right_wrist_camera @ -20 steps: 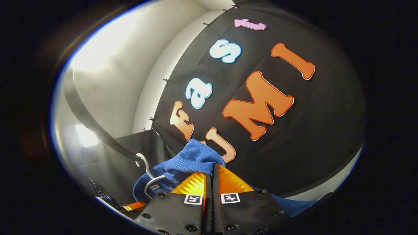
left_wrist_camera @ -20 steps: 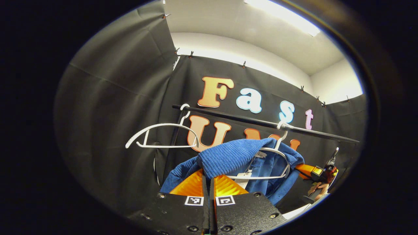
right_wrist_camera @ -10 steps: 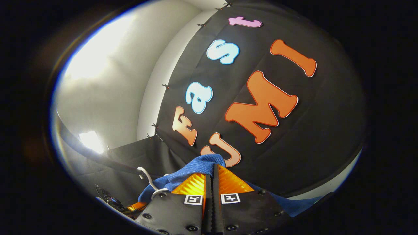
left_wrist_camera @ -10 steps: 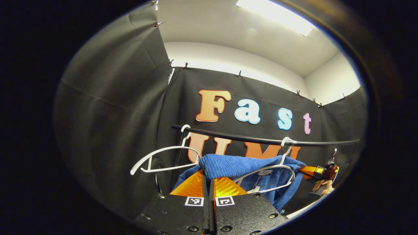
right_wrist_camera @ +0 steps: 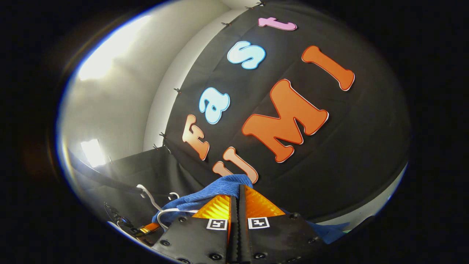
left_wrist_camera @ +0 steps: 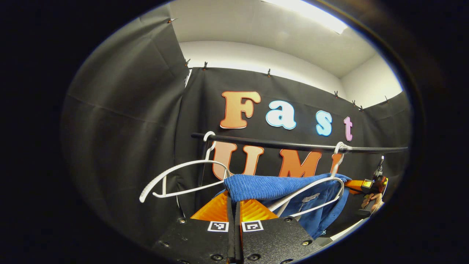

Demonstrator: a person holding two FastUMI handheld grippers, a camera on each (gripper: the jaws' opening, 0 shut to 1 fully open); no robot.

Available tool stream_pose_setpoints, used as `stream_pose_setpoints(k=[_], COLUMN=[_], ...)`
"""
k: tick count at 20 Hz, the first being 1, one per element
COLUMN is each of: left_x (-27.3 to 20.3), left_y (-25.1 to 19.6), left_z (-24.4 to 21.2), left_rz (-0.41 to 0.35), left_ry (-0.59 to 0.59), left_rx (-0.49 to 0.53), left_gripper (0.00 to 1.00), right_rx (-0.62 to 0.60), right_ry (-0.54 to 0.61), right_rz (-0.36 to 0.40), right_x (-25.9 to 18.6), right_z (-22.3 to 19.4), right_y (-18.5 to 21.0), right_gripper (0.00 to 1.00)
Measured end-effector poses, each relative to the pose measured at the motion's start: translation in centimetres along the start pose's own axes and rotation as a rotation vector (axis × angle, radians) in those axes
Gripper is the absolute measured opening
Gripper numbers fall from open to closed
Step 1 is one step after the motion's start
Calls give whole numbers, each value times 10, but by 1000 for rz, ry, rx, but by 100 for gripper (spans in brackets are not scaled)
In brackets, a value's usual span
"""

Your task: Grasp the clothes on the hanger with both hands and then place them into the laundry hamper below.

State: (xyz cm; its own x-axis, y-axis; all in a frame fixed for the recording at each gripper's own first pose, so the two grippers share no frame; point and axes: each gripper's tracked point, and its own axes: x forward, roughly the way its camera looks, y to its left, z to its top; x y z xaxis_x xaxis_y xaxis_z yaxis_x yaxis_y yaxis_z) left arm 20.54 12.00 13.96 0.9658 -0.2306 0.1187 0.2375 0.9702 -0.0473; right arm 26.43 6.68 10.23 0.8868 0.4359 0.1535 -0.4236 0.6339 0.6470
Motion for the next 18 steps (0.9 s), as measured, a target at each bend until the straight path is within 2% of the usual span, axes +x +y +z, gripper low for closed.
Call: stream_pose_setpoints(k=[3,8,12,15,18], left_x=[8,12,-1,-14,-21], left_y=[7,16,19,19,21], left_z=[-24,-59,-79,-99,-121], left_rz=[4,-4,-9,-17,1], left_ry=[53,124,154,195,231], left_rx=[-41,-111,-94,-124,-125], left_gripper=[0,0,0,0,0], right_rx=[-11,8,1,37,19], right_ry=[5,15,27,26,44], right_rz=[-56,-87,-122,-149,-209], right_x=[5,-2,-16,-28,-44], right_z=[-9,-22,-37,-48,-69], right_y=[-20,-31,-39,-49,-64], right_gripper=[7,7,7,7,7])
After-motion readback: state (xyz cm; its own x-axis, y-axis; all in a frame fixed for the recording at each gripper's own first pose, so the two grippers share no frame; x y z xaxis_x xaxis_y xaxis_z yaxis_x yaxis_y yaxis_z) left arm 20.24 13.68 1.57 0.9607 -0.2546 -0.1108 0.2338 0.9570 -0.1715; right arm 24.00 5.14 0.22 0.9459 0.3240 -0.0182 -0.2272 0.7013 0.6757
